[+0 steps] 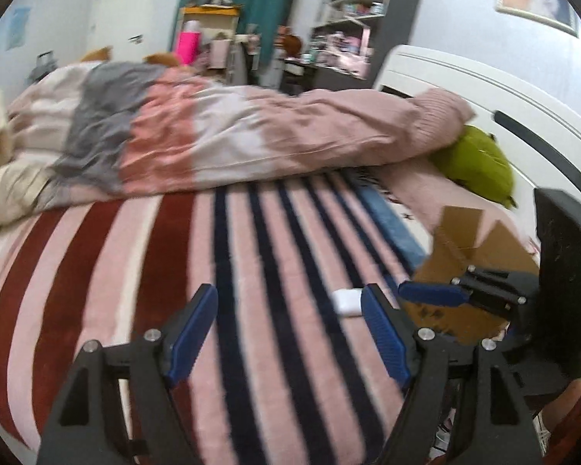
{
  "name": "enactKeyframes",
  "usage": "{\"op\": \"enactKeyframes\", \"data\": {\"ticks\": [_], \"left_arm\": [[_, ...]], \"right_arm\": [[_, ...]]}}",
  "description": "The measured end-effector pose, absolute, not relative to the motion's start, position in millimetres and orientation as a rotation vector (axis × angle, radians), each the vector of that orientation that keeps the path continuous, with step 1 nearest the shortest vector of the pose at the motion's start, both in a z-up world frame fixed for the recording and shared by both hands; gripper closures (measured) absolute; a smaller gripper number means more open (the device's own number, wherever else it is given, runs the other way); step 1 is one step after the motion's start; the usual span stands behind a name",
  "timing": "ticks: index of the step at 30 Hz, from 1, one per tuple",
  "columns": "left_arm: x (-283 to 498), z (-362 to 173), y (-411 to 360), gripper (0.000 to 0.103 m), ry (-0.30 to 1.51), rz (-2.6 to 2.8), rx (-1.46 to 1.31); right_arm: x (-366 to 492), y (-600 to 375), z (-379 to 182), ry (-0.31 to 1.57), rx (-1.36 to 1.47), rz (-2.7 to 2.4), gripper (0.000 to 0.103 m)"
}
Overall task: Organize rigid objects
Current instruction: 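Grasp the white earbud case with the right gripper, then carry the earbud case into the cardboard box and open the right gripper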
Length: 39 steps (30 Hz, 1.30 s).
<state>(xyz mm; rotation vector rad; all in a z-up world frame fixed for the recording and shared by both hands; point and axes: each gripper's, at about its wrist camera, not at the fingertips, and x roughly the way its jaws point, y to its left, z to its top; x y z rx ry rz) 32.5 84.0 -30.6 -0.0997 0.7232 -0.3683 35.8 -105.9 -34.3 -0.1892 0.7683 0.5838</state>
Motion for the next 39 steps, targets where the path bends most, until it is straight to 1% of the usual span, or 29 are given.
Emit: {"op": "enactKeyframes", "data": {"ticks": [5, 9, 14, 19, 22, 26, 28, 29, 33, 36, 39], "left_arm": [[31, -64, 116, 0.029, 0.761, -0.34, -0.162], [31, -87, 121, 0.029, 0.795, -0.317, -0.178], [31, -105, 121, 0.029, 0.83, -0.329, -0.198], [31, -108, 122, 0.029, 0.832, -0.325, -0.197], [31, -105, 121, 0.029, 0.825, -0.33, -0.201], [30, -103, 117, 0.029, 0.827, -0.335, -0.195], [30, -101, 116, 0.029, 0.826, -0.338, -0.194], [30, -100, 114, 0.029, 0.824, -0.339, -0.195], [27, -94, 112, 0.029, 0.817, -0.34, -0.19], [26, -93, 113, 0.029, 0.824, -0.333, -0.196], [26, -97, 110, 0.029, 0.859, -0.348, -0.188]], "right_arm": [[52, -75, -88, 0.898, -0.201, 0.522, 0.059], [78, -93, -131, 1.007, -0.085, 0.378, 0.059], [99, -116, -158, 1.019, -0.048, 0.206, 0.059], [112, -126, -159, 0.949, -0.087, 0.096, 0.058], [120, -132, -160, 0.948, -0.108, 0.077, 0.051], [133, -131, -162, 0.949, -0.094, 0.101, 0.049], [135, -133, -165, 0.94, -0.115, 0.11, 0.049], [138, -130, -169, 0.948, -0.149, 0.106, 0.051], [134, -124, -172, 0.948, -0.201, 0.128, 0.052], [118, -112, -167, 0.954, -0.181, 0.308, 0.052], [96, -88, -167, 0.962, -0.249, 0.508, 0.052]]}}
